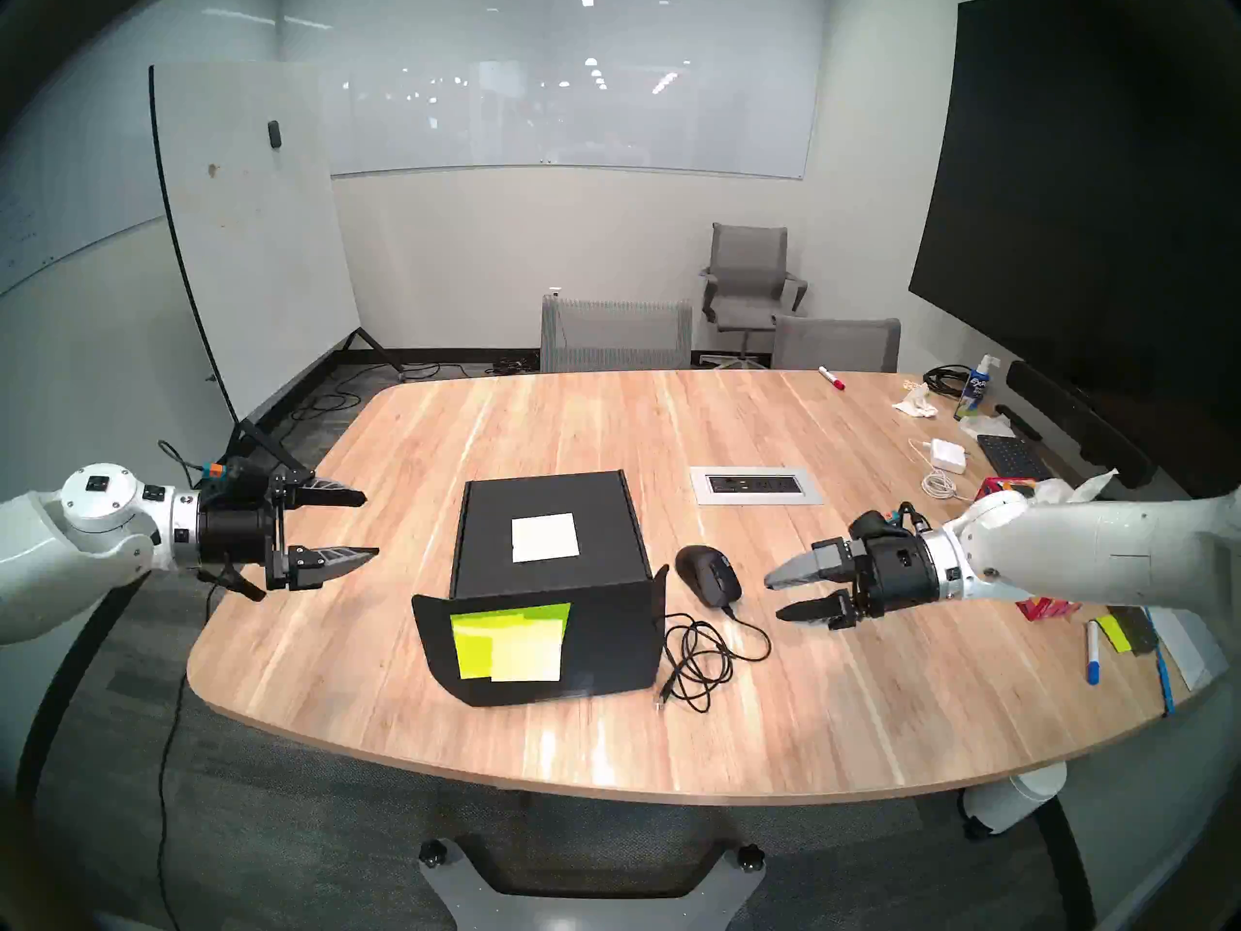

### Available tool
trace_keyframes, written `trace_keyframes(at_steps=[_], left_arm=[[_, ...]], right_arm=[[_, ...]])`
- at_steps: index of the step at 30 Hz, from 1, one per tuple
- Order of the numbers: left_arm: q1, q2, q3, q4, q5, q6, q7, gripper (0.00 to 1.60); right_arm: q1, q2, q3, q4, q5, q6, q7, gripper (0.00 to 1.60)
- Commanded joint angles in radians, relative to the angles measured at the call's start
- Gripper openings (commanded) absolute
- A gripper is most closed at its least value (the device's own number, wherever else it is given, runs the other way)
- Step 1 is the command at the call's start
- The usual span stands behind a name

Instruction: Open the box and place the mouse inside

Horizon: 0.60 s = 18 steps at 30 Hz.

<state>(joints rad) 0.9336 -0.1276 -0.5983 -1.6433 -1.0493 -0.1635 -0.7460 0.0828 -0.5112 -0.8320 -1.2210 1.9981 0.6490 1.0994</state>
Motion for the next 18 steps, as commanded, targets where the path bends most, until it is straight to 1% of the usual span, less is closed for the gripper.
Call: trace_keyframes(at_steps=[1, 2, 3, 4, 9, 12, 15, 18], left_arm=[[-0.042, 0.001, -0.008, -0.002, -0.001, 0.102, -0.052, 1.6], [-0.05, -0.002, -0.005, 0.006, -0.007, 0.114, -0.08, 1.6], [-0.055, -0.003, -0.011, 0.009, -0.01, 0.142, -0.101, 1.6], [-0.061, -0.003, -0.009, 0.012, -0.008, 0.146, -0.114, 1.6], [-0.079, -0.015, -0.022, 0.025, 0.012, 0.257, -0.187, 1.6], [-0.085, -0.023, -0.023, 0.034, 0.025, 0.277, -0.208, 1.6], [-0.093, -0.036, -0.024, 0.044, 0.035, 0.311, -0.242, 1.6], [-0.095, -0.036, -0.025, 0.041, 0.038, 0.32, -0.249, 1.6]], right_arm=[[0.015, 0.002, 0.011, 0.002, 0.004, 0.002, 0.008, 1.6], [0.015, 0.002, 0.011, 0.002, 0.004, 0.002, 0.008, 1.6], [0.015, 0.002, 0.011, 0.002, 0.004, 0.002, 0.008, 1.6], [0.015, 0.002, 0.011, 0.002, 0.004, 0.002, 0.008, 1.6], [0.015, 0.002, 0.011, 0.002, 0.004, 0.002, 0.008, 1.6], [0.015, 0.002, 0.011, 0.002, 0.004, 0.002, 0.008, 1.6], [0.015, 0.003, 0.012, 0.002, 0.004, 0.002, 0.008, 1.6], [0.015, 0.003, 0.012, 0.002, 0.004, 0.002, 0.008, 1.6]])
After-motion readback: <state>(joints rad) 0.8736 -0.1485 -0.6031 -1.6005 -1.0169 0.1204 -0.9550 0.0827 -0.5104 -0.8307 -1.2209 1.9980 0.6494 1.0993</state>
